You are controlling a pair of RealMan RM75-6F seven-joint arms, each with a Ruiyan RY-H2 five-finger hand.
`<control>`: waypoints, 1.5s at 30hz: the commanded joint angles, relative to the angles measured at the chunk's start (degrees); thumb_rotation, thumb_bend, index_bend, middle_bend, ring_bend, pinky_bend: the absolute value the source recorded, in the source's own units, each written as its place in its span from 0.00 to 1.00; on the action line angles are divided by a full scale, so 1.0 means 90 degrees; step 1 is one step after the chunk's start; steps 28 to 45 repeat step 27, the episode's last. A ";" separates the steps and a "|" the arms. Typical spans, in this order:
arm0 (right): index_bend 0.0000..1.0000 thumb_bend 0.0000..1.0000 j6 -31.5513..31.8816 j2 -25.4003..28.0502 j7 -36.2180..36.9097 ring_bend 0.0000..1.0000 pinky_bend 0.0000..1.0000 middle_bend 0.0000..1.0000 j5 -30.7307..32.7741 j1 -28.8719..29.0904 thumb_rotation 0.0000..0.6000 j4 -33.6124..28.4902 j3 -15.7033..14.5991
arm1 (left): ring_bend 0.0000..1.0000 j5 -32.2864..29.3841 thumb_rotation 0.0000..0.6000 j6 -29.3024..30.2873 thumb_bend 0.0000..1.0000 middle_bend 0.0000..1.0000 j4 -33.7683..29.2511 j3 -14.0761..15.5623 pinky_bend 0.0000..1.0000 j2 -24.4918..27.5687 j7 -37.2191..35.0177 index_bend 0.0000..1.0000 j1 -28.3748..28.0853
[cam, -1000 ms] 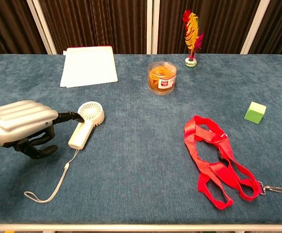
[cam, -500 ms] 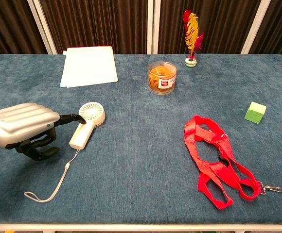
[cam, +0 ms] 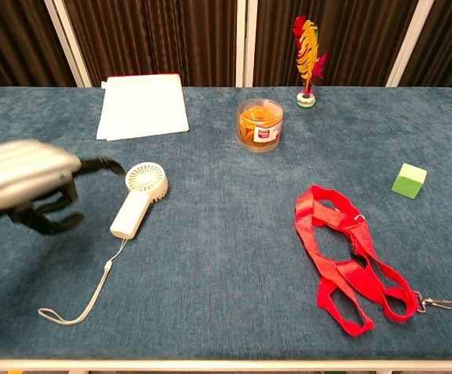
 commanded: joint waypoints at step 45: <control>0.00 0.32 0.0156 -0.0027 -0.0377 0.00 0.00 0.00 -0.0071 -0.0066 1.00 -0.0211 -0.0036 | 0.00 0.0600 1.00 0.2971 0.11 0.08 0.0852 -0.0039 0.21 0.1504 -0.3391 0.13 0.2413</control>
